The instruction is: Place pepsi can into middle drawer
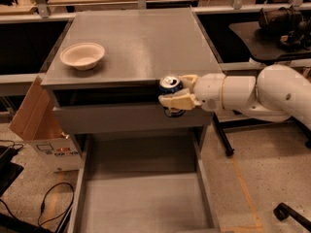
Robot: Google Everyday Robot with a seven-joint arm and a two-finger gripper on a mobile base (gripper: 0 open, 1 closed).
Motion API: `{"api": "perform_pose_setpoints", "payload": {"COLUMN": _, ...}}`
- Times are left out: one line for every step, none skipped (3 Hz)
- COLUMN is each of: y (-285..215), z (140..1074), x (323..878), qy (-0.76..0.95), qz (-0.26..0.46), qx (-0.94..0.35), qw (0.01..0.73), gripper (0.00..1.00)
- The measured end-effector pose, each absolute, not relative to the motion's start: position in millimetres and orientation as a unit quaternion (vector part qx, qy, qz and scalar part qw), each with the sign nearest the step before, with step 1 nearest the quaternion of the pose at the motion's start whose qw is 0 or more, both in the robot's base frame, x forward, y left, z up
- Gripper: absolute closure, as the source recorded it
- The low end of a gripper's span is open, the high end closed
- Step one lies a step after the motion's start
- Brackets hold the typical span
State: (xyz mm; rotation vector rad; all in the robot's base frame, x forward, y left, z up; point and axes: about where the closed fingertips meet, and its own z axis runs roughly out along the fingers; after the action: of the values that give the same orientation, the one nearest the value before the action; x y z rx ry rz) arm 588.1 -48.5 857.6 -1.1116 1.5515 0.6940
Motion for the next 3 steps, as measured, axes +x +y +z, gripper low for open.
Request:
{"api": "perform_pose_setpoints", "payload": {"y": -31, "z": 812, "x": 577, "qy": 0.645, "qz": 0.308, "qx": -0.454, "qw": 0.531, "gripper": 1.00}}
{"api": "perform_pose_setpoints", "payload": {"y": 11, "z": 708, "x": 552, "qy": 0.629, "qz": 0.338, "qx": -0.454, "qw": 0.533, "gripper": 1.00}}
{"api": "perform_pose_setpoints", "payload": {"y": 36, "z": 642, "x": 541, "qy": 0.611, "qz": 0.357, "qx": -0.466, "qw": 0.530, "gripper": 1.00}}
